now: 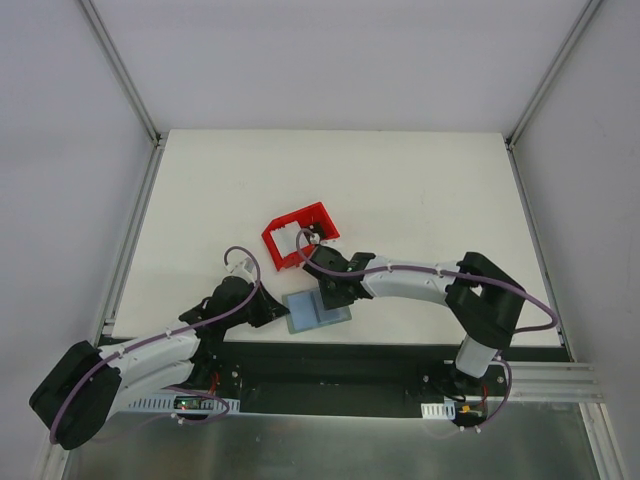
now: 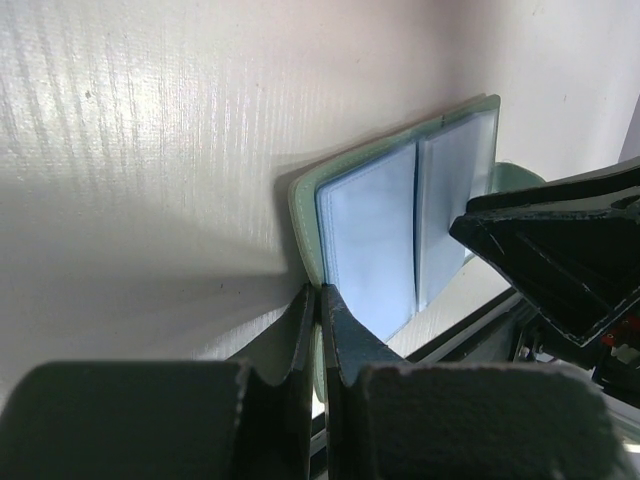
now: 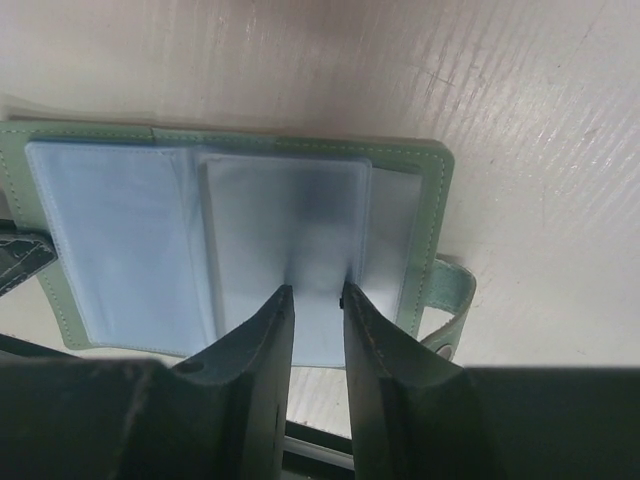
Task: Put the credit cards into the card holder
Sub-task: Insert the credit card into the card holder.
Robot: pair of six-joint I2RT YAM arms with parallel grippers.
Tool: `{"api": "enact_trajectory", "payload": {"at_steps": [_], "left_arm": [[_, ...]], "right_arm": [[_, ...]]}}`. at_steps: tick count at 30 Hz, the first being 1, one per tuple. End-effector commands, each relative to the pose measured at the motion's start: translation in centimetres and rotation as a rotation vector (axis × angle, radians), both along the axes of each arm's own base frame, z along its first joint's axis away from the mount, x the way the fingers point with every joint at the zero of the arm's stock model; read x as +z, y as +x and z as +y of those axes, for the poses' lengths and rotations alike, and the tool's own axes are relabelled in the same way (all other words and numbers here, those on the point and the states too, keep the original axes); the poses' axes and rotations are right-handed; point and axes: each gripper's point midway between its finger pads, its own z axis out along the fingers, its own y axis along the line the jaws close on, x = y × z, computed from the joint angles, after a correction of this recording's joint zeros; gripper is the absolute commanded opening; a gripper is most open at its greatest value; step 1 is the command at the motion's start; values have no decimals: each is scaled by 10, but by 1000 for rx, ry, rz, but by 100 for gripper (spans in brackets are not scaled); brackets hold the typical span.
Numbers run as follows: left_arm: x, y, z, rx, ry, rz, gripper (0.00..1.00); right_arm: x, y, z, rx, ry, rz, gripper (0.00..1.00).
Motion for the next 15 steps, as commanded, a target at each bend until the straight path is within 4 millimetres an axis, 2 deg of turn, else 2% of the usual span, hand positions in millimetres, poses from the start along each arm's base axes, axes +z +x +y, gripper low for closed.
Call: {"api": "enact_trajectory", "payload": {"at_steps": [1,4,12,15], "left_arm": [[14,7,-8,-22,-26,-38,0],[14,7,-8,-19,-28,-38,0],[13,7,-8,-22,-25,-35,0],[13,7,-9,-22,-25,-35,0]], "right_arm": [[-8,-15,26,60,50,55,25],[-3,-12,27,71,36,26,16],[11,-11,34,136,-33,-51,10],[8,-14,42,146,-5,-24,10]]}}
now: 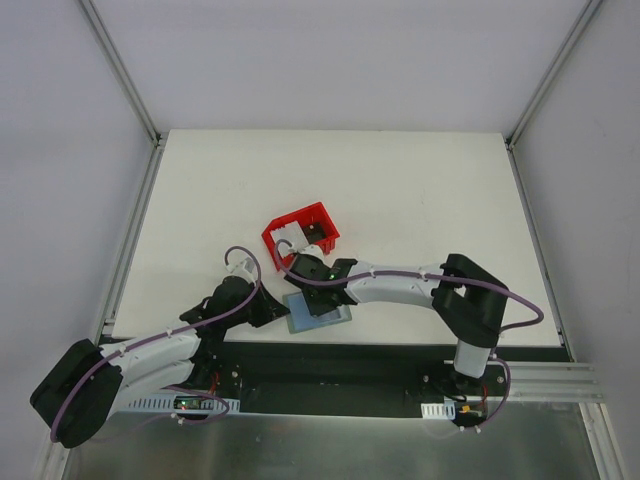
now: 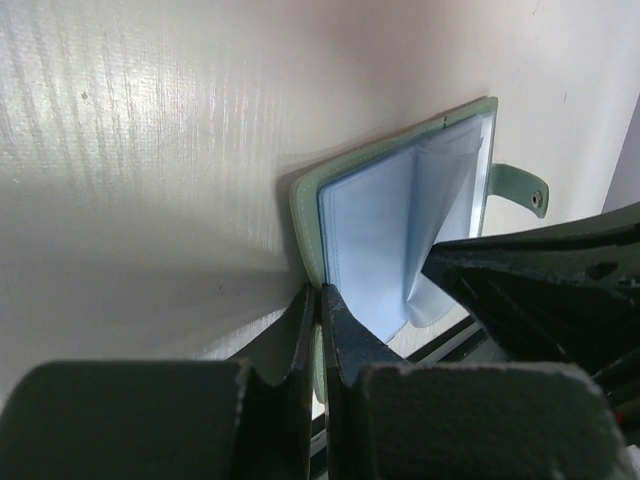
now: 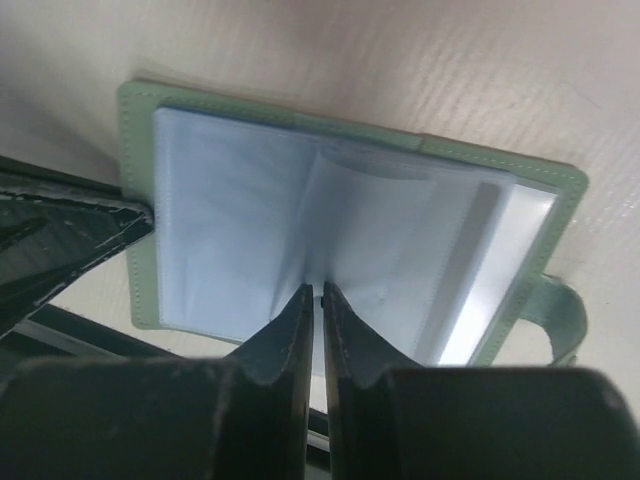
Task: Put the credit cards into the card holder
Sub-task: Insert the credit card into the card holder.
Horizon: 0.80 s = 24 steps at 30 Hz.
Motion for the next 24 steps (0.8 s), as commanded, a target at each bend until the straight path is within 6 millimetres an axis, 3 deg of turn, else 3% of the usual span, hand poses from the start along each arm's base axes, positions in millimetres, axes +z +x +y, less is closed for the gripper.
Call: {"api": "enact_trajectory", "payload": {"at_steps": [1,7,13,18,21,24], "left_arm": [[14,7,-9,-22,-27,-36,0],[11,6,-7,-12,-24,-35,0],[3,7,-3,11,-5,-15,0],[-3,8,-1,30,9,7,0],[-6,6,0,35,15,21,0],[-7,6,1,39,14,23,0]], "right_arm": [[2,-3,14,34,22,14,10],[11,-11,38,85,183,59,17],[50,-26,73,200,451,93,27],[79,-34,83,267,584,72,30],[85,-17,60,184,540,-34,33],[70,6,12,27,385,-112,38]]}}
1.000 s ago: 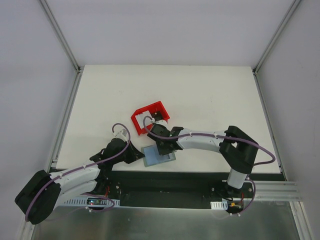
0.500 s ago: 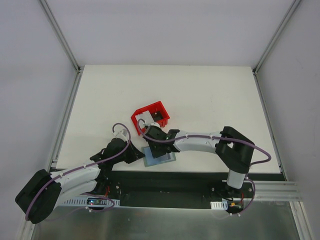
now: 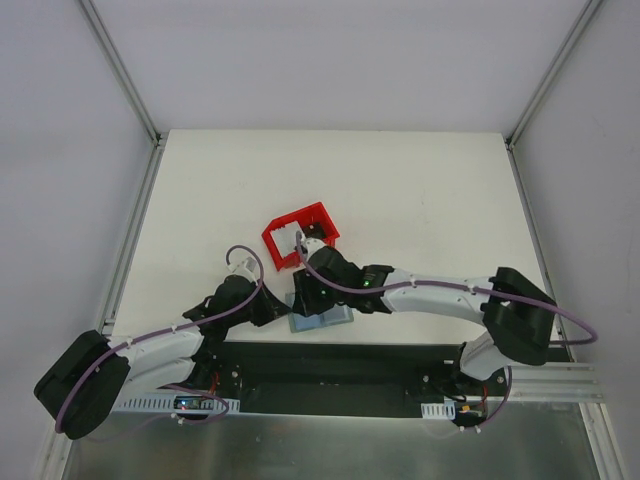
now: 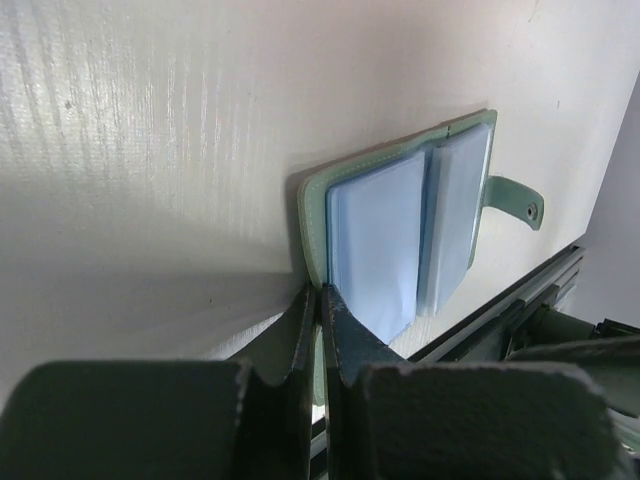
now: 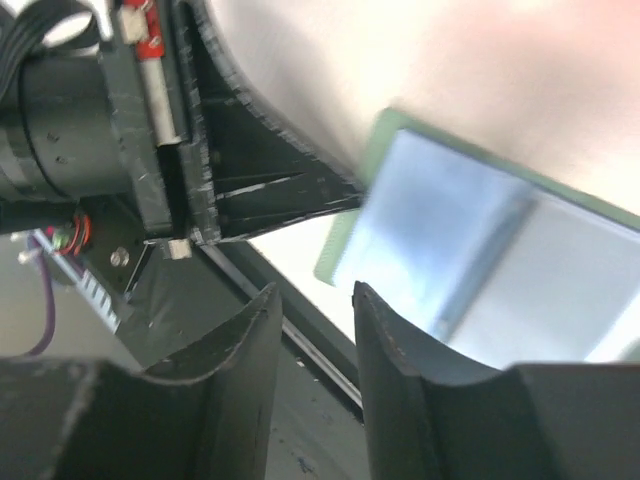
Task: Put the credit cards into the card holder
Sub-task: Insert the credit card into the card holder.
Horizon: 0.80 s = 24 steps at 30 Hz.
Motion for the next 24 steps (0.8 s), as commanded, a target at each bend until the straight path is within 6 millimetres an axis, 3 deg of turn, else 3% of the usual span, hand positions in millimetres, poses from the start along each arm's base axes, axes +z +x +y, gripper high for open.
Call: {"api": "enact_trajectory", "payload": {"at_steps": [1,5,15,20,24], "left_arm": [[-5,1,5,28,24,11,0],[-3,1,5,21,21,5,0],[-1,1,3,16,19,4,0],[-1,1,3,12,17,6,0],[-1,2,2,11,18,2,0]], "right_arm": [[7,38,-53,-233,-97,-126,40],[-11,42,-77,-314,-151,-80,42],[-43,31,-89,-346,-304,14,43],[-52,26,-85,-333,-325,54,45],[-55,22,-66,-268,-286,74,44]]}}
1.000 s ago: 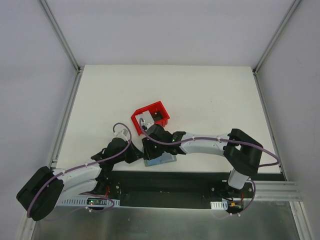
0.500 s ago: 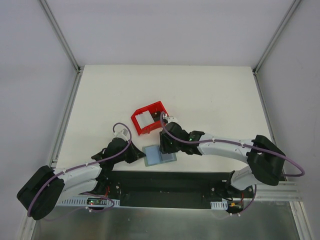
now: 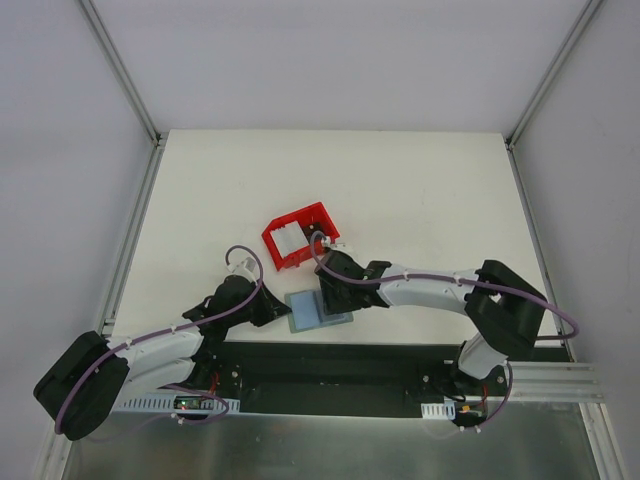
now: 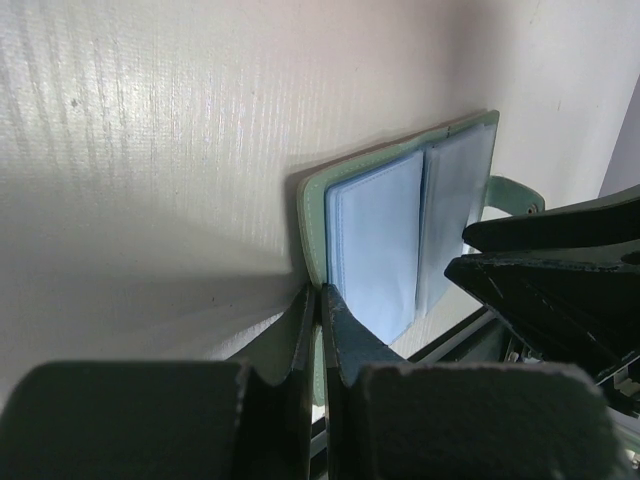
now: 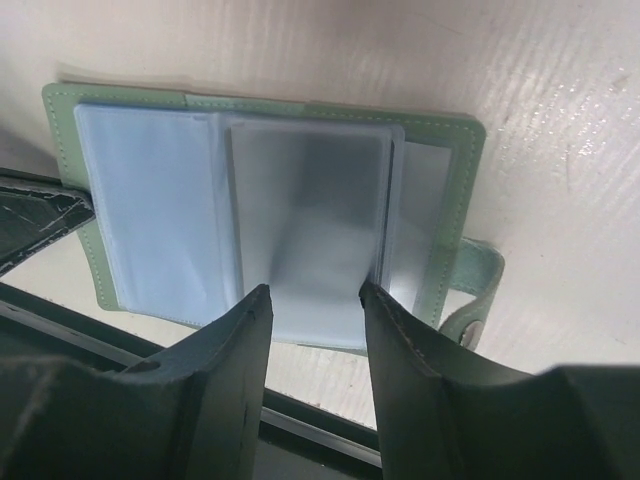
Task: Put the credit cards into the card holder
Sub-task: Insert the credit card into the card holder.
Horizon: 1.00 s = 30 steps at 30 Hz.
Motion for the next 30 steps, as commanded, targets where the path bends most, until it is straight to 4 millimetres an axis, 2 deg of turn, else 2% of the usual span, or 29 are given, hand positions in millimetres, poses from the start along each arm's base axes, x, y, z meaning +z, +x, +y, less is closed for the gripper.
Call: {"api": "enact_trajectory", "payload": {"at_steps": [1,8,12,14,21,26,30], "left_arm": [[-1,2,2,6,21,-1,0],[-2,2,1,0,20,5,0],[-3,1,1,4,20,8,0],[-4,2,2,6,21,7,0],[-4,2,1,1,23,11,0],[-3,2,0,1,18,8,0],[-4,2,2,6,21,7,0]], "right_arm": [[4,-5,27,57,58,32,43],[5,-12,55,128,128,83,42],[13,-12,57,148,115,59,42],[12,-5,51,136,51,5,39],[12,-8,52,154,-57,-23,31],[14,-8,58,177,-33,-25,30],[21,-13,75,236,82,-11,33]]}}
